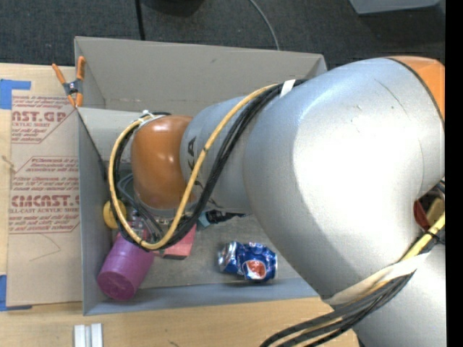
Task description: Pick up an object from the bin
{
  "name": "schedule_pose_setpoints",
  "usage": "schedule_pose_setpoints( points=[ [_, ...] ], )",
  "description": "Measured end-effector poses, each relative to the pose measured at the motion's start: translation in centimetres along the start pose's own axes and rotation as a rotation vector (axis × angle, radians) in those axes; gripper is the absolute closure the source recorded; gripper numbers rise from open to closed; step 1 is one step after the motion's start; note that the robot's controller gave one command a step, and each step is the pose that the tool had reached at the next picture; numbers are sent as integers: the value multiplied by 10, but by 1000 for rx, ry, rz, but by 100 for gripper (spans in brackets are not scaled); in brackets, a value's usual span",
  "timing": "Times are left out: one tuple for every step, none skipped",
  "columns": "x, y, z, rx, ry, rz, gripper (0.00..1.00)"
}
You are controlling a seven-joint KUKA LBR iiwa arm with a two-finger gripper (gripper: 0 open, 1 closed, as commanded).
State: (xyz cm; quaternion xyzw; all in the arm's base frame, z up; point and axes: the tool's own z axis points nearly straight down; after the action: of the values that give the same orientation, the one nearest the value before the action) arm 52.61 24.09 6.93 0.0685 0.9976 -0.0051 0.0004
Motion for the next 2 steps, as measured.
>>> schedule_pose_setpoints(
  points=[
    [0, 0, 0, 0, 0, 0, 100],
    [2, -1, -4, 2, 4, 1, 100]
  ],
)
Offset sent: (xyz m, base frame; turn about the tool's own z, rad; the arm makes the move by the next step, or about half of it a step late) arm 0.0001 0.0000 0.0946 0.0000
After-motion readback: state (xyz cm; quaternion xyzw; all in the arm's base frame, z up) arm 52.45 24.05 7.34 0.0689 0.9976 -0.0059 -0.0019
